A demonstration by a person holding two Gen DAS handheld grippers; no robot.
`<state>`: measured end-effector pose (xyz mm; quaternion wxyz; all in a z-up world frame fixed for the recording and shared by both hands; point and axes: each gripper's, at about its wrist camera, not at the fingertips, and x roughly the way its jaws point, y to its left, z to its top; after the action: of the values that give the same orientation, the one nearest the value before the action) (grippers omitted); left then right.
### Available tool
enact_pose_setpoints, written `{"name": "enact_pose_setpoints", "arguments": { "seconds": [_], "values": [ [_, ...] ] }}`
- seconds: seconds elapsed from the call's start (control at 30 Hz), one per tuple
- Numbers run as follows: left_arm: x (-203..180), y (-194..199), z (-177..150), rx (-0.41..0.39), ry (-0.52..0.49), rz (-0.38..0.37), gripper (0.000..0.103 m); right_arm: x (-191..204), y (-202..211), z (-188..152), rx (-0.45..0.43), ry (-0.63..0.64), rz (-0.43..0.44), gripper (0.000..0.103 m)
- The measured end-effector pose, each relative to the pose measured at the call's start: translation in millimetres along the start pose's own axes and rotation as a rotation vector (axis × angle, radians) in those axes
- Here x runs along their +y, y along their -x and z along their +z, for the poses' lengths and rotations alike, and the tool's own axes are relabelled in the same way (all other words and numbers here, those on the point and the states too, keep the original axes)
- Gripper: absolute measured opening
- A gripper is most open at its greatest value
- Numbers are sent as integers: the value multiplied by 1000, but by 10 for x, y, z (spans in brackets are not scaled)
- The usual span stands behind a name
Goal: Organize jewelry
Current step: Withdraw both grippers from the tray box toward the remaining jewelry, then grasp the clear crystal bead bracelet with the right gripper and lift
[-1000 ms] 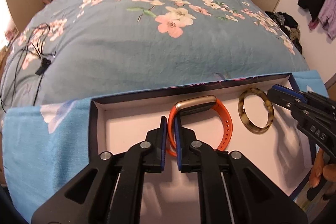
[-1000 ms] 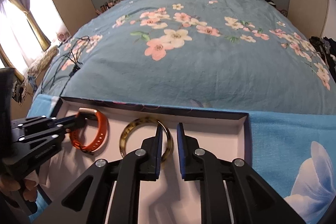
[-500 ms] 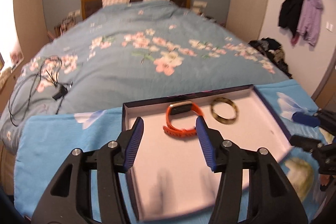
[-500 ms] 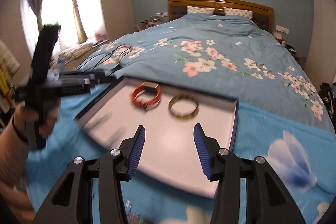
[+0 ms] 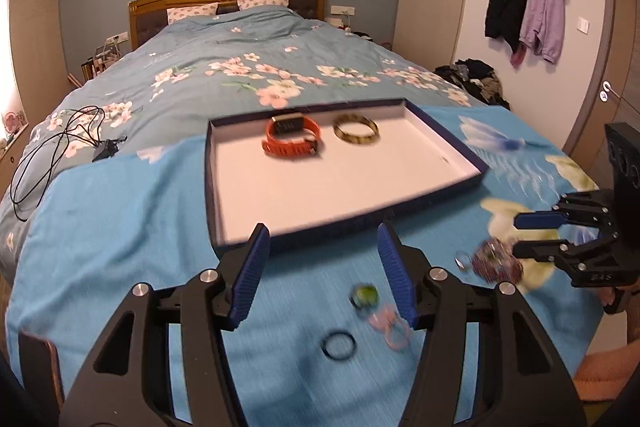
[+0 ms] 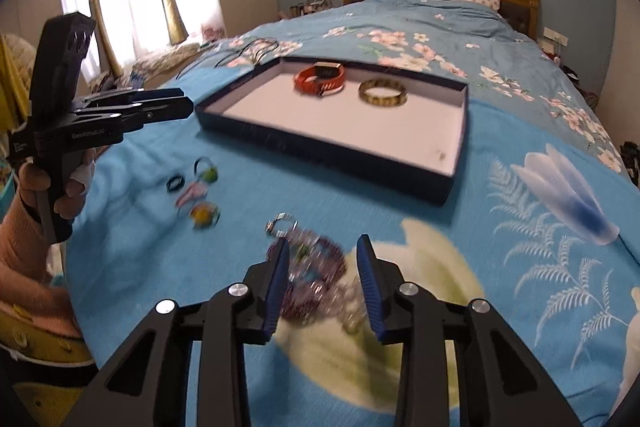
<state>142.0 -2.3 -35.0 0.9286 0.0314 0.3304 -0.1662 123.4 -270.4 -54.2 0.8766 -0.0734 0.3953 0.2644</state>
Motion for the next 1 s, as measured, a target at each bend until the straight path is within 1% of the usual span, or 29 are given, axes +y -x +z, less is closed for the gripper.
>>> {"name": "enact_pose_setpoints", "arguments": {
  "seconds": [0.13,0.23,0.3,0.37,0.4,0.47,0.5,0.73,1.0],
  "values": [
    [-69,79,-164,2,-2,-16,57,86,-52,-36,14,34,-22,33],
    [-99,67,-202,7,-7,0,58,116,-120,-42,32,41,-31,33],
    [-104,72,-239,15,3,-4,58,138,-179,-46,56,54,-43,32],
    [-100,72,-264,18,16,-10,62,142,-197,-39,63,57,-41,30],
    [-94,70,-267,19,21,-9,62,136,-197,-44,64,55,-41,28],
    [-89,69,-290,21,31,-13,62,136,-182,-52,60,59,-51,17],
    [-88,72,-306,21,35,-18,62,137,-178,-54,60,58,-52,16],
    [-98,66,-341,27,28,-17,62,96,-93,-47,28,28,-40,15],
    [-153,96,-396,27,8,-32,62,16,159,49,-46,-27,-15,14]
  ]
}}
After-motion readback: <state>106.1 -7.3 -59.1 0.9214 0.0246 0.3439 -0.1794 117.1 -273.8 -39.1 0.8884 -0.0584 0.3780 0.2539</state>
